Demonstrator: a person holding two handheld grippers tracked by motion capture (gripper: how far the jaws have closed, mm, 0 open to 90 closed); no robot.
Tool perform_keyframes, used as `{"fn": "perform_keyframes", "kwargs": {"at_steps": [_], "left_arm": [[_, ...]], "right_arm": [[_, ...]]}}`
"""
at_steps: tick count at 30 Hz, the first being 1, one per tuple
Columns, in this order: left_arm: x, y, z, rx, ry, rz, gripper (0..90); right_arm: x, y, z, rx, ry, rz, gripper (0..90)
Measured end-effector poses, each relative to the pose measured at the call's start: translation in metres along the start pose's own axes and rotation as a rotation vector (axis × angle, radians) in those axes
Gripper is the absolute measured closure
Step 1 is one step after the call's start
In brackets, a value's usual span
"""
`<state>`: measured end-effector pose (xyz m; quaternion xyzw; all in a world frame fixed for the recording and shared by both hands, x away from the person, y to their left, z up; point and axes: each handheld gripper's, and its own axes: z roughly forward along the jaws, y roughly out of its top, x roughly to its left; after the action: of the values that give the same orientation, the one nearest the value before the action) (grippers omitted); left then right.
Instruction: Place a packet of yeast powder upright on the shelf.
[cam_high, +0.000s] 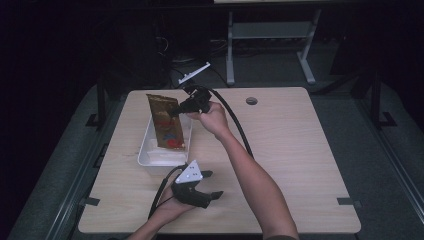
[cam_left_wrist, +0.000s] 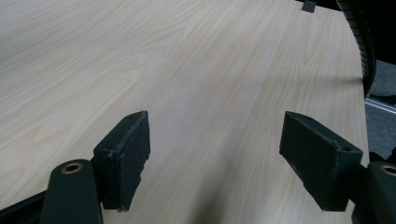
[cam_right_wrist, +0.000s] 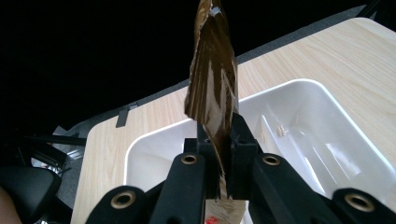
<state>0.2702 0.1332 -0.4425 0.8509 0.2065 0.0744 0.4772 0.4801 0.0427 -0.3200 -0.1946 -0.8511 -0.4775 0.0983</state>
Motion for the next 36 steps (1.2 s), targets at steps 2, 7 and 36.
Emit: {"fn": "perform_keyframes", "kwargs": {"at_steps": [2, 7, 36], "left_arm": [[0.000, 0.000, 0.000, 0.000, -0.001, -0.002, 24.2], [0.000, 0.000, 0.000, 0.002, -0.001, 0.003, 24.2], [-0.001, -0.001, 0.001, 0.007, -0.008, -0.001, 24.2]], "right_arm": [[-0.001, 0.000, 0.003, 0.001, 0.000, 0.000, 86.1], [-0.003, -0.003, 0.011, 0.010, 0.011, 0.010, 86.1], [-0.019, -0.031, 0.034, 0.043, 0.030, 0.078, 84.1]]}}
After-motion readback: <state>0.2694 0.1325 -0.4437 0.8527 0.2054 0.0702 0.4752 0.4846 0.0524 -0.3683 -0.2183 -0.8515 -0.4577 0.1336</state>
